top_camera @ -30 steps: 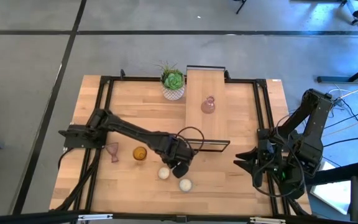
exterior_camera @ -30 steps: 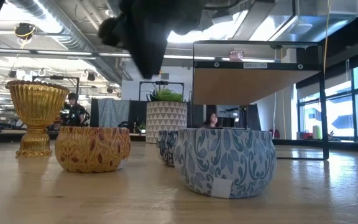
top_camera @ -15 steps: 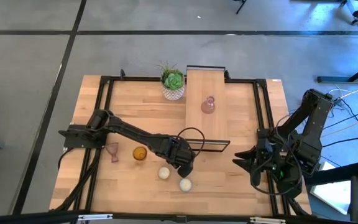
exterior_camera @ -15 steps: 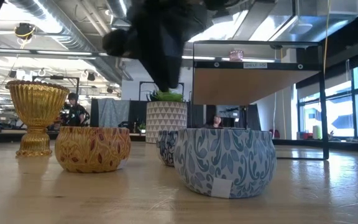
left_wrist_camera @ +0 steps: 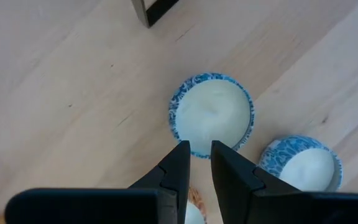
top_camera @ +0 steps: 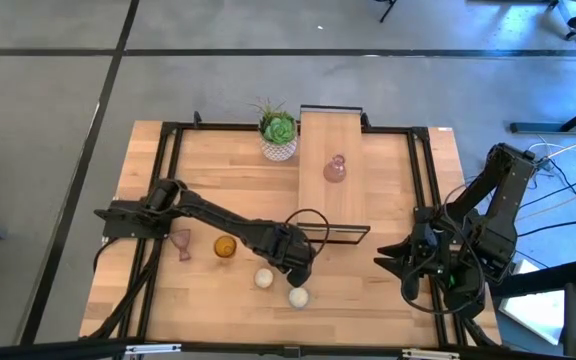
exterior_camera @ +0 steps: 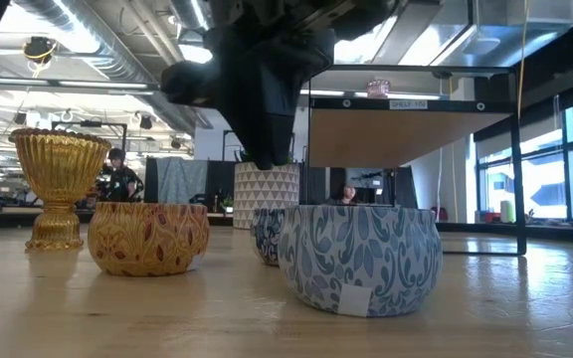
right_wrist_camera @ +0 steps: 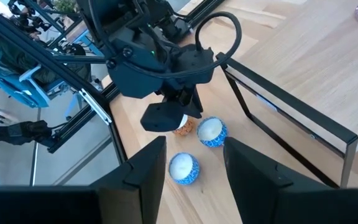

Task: Pick & Place candle stick holders
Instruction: Put the orange patterned scented candle on the shelf

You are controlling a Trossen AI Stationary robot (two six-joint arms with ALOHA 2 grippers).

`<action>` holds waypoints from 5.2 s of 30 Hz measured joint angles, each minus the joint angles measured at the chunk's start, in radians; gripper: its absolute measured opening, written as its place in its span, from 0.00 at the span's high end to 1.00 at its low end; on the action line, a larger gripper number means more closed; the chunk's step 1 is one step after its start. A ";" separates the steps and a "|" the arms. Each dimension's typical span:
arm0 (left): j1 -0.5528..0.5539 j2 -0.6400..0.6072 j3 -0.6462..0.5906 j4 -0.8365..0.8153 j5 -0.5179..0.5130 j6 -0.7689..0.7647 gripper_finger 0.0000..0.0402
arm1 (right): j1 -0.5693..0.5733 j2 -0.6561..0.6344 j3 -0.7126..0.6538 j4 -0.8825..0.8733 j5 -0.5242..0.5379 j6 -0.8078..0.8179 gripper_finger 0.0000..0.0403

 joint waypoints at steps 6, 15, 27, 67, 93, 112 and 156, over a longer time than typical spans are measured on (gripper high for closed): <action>-0.040 -0.004 0.000 -0.136 0.032 0.017 0.85 | 0.000 0.000 0.000 0.000 -0.009 0.000 0.59; -0.094 -0.008 -0.055 -0.117 0.097 0.231 0.85 | 0.000 0.000 0.000 0.000 -0.024 0.000 0.59; -0.099 -0.047 -0.078 -0.121 0.040 0.328 0.85 | 0.000 0.000 0.000 0.000 -0.025 0.000 0.59; -0.099 -0.228 -0.391 0.205 0.048 0.300 0.85 | -0.032 0.029 0.000 0.001 -0.035 0.000 0.59; -0.090 -0.187 -0.391 0.194 0.052 0.318 0.85 | -0.032 0.029 0.000 0.003 -0.035 0.000 0.59; -0.070 -0.194 -0.391 0.141 0.022 0.368 0.85 | -0.033 0.029 0.000 0.003 -0.035 0.000 0.59; -0.035 -0.158 -0.117 -0.104 0.078 0.374 0.99 | -0.033 0.032 0.000 0.013 -0.061 0.000 0.59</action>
